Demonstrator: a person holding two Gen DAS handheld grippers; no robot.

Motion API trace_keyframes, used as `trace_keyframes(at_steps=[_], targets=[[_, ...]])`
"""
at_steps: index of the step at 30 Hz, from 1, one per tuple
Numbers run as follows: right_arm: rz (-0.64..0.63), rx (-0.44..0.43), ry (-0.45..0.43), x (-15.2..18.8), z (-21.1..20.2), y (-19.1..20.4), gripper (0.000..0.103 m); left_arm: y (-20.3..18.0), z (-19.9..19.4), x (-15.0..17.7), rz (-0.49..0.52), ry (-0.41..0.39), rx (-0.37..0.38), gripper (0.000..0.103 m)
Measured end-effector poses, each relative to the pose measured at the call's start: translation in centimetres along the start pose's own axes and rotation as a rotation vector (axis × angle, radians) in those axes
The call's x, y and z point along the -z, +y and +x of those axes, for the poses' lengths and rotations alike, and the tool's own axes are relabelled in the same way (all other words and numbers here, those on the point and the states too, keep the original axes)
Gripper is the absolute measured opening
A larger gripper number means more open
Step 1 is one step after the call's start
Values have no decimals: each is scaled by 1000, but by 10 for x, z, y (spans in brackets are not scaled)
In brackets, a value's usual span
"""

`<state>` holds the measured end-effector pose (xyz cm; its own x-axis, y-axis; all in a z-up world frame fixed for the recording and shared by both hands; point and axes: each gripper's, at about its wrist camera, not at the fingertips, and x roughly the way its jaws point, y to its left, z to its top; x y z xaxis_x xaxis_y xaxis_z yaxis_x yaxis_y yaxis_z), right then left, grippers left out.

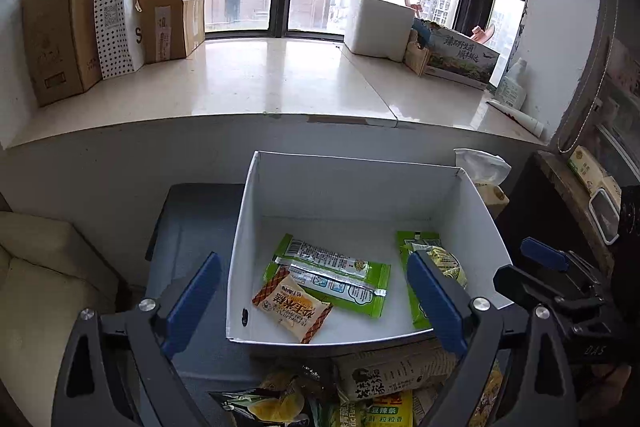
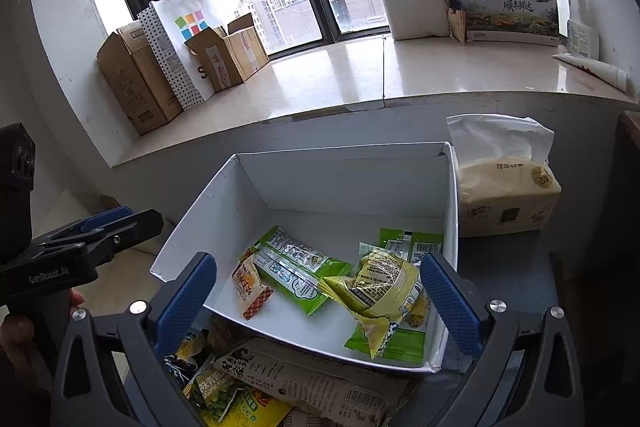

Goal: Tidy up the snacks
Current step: 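Carry the yellow chip bag into the box while the left tool drops a small wrapped cake there, then grasp the round yellow cracker pack with the right tool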

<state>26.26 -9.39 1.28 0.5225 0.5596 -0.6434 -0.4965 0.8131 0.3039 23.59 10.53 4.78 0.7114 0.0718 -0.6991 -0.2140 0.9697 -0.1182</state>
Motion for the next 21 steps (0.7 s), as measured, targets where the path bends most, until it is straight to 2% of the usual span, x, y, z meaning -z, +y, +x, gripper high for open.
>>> trace_keyframes(at_steps=[2, 5, 9, 13, 17, 21], targets=[[-19, 25, -40, 4, -13, 3, 103, -2, -15, 6, 15, -25, -20, 97], [-30, 119, -103, 10, -33, 6, 103, -9, -38, 21, 31, -47, -17, 103], [-28, 12, -154, 26, -66, 7, 103, -18, -63, 58, 22, -29, 47, 103], [-45, -27, -150, 55, -94, 7, 103, -27, -86, 98, 53, -50, 19, 103], [-93, 3, -109, 97, -111, 8, 103, -33, -102, 134, 72, -53, 7, 103], [-67, 28, -45, 145, -114, -3, 103, -37, -109, 165, 79, -28, 16, 103]])
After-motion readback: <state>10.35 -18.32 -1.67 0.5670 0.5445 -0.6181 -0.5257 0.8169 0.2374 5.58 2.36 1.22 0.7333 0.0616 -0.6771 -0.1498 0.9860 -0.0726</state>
